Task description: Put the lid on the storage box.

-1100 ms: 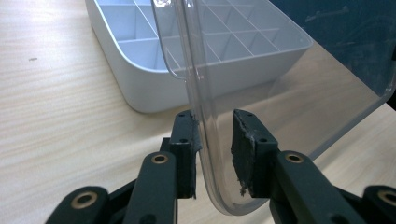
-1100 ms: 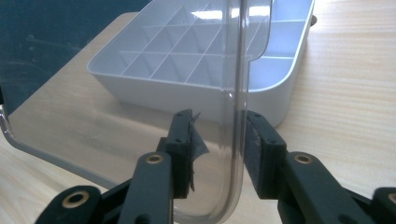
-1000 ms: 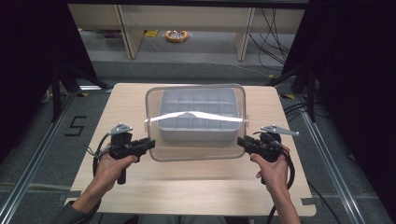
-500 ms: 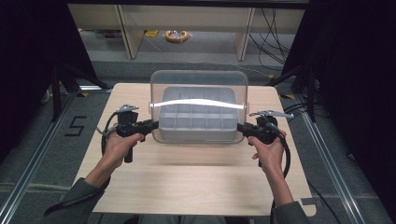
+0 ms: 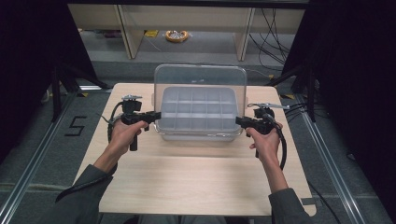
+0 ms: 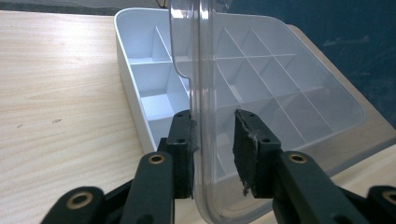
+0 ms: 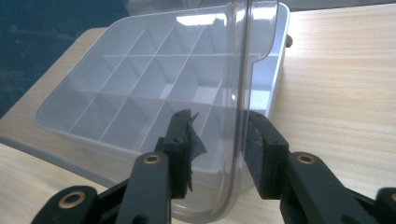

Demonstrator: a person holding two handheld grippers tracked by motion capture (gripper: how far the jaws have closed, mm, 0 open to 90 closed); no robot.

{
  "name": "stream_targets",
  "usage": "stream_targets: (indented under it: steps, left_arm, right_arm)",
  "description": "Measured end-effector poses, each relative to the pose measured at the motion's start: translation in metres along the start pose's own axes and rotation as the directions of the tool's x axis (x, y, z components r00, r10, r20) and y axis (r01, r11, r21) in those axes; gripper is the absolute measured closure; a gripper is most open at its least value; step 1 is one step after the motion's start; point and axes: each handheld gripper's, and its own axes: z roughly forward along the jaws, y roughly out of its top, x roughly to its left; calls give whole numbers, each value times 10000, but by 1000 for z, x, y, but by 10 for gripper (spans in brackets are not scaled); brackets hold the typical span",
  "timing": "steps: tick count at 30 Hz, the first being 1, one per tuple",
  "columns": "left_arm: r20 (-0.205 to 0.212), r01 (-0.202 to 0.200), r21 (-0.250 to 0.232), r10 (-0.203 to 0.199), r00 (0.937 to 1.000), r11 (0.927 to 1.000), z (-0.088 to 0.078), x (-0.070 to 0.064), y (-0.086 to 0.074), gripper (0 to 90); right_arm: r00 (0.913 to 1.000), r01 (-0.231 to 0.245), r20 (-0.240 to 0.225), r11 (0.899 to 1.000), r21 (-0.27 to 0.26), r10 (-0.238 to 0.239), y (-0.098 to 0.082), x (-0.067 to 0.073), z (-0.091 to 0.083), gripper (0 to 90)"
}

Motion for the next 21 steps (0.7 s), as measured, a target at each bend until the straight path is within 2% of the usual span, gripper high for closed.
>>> stream_targets:
  steps: [1,3,4,5,6,7,9,10,16,18,19,20,21]
  left_arm:
    - [-56,79,19,-79,10000,10000,4,1,2,669]
    - [-25,-4,192,5,10000,9998,4,2,3,669]
    - [-79,91,114,-90,9999,9999,7,3,4,668]
    - [-79,91,114,-90,9999,9999,7,3,4,668]
    - [-74,44,167,-43,10000,9999,8,4,5,667]
    - [-144,74,224,-71,9999,9997,11,5,6,666]
    - [-193,75,195,-71,9998,9998,13,5,7,661]
    - [-209,124,270,-119,9997,9996,17,6,8,660]
    - [-314,412,353,-401,9987,9985,25,12,8,654]
    - [-386,405,367,-391,9985,9985,27,13,8,652]
    - [-387,429,358,-416,9984,9984,28,14,8,651]
    - [-367,456,365,-443,9983,9983,29,15,8,650]
    - [-367,456,365,-443,9983,9983,29,15,8,649]
  right_arm:
    - [9992,395,6,9992,-84,-395,2,-5,3,647]
    - [9999,-30,149,10000,-4,30,4,-2,5,645]
    - [9993,357,61,9993,-62,-356,6,-6,6,645]
    - [9993,357,61,9993,-62,-356,6,-6,6,645]
    - [9998,159,107,9999,-64,-158,8,-5,8,645]
    - [9993,345,176,9994,-43,-344,9,-7,10,645]
    - [9994,283,202,9996,-75,-281,12,-7,12,645]
    - [9990,397,216,9992,-71,-395,13,-8,14,643]
    - [9991,315,289,9995,74,-317,15,-9,22,641]
    - [9995,67,311,9999,95,-70,15,-7,25,640]
    - [9990,329,308,9994,95,-332,15,-10,26,640]
    - [9989,326,338,9994,116,-330,15,-10,27,638]
    - [9995,113,298,9998,153,-118,15,-8,28,636]
